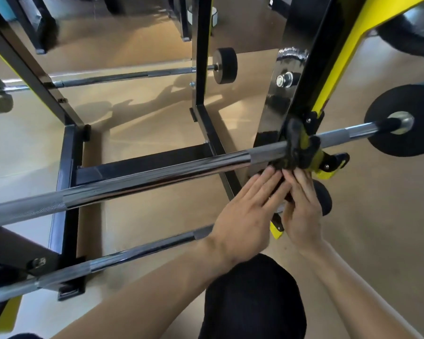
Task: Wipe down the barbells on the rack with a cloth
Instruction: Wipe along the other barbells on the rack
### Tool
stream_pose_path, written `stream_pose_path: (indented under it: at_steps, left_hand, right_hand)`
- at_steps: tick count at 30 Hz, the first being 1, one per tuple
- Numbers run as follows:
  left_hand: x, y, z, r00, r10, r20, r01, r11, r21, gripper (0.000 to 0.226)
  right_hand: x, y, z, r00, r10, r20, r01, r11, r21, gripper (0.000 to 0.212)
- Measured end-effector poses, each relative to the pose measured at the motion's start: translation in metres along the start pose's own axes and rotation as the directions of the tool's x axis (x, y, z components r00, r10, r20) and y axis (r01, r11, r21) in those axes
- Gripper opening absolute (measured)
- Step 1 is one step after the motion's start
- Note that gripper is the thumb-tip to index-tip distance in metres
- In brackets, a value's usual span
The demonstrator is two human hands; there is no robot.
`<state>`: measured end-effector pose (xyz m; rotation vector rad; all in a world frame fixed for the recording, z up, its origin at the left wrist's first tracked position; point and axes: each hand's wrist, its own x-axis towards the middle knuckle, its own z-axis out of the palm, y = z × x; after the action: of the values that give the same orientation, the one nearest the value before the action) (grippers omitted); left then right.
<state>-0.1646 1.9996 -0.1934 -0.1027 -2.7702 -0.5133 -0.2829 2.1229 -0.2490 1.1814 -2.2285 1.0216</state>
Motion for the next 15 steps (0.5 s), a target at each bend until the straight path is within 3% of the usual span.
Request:
stream_pose_path:
  at_steps: [2,6,8,10,12,15]
  left_hand:
    - [-0.019,-0.012,0.012,0.992,-0.099,0.073,0.107,0.987,-0.122,0.057]
    - [-0.056,-0.046,0.036,0.861,-0.447,0.244,0.457,0.889,0.015,0.039]
    - [-0.077,-0.063,0.051,0.773,-0.561,0.296,0.561,0.822,0.092,0.041]
    - [-0.096,-0.078,0.063,0.703,-0.640,0.311,0.627,0.764,0.153,0.044]
    - [-0.113,-0.090,0.072,0.661,-0.687,0.301,0.662,0.723,0.196,0.045]
    - [-0.129,-0.103,0.078,0.654,-0.708,0.267,0.671,0.706,0.226,0.042]
  right_hand:
    - [-0.014,0.003,0.002,0.998,0.056,0.038,-0.058,0.997,0.050,0.048]
    - [-0.045,0.036,0.034,0.928,0.206,0.311,-0.213,0.977,-0.011,0.062]
    - [-0.056,0.046,0.047,0.804,0.273,0.529,-0.244,0.962,-0.126,0.065]
    - [-0.069,0.046,0.054,0.671,0.328,0.665,-0.179,0.942,-0.284,0.066]
    - [-0.075,0.050,0.056,0.630,0.344,0.696,-0.174,0.936,-0.305,0.066]
    - [-0.057,0.054,0.049,0.542,0.360,0.759,-0.289,0.928,-0.234,0.069]
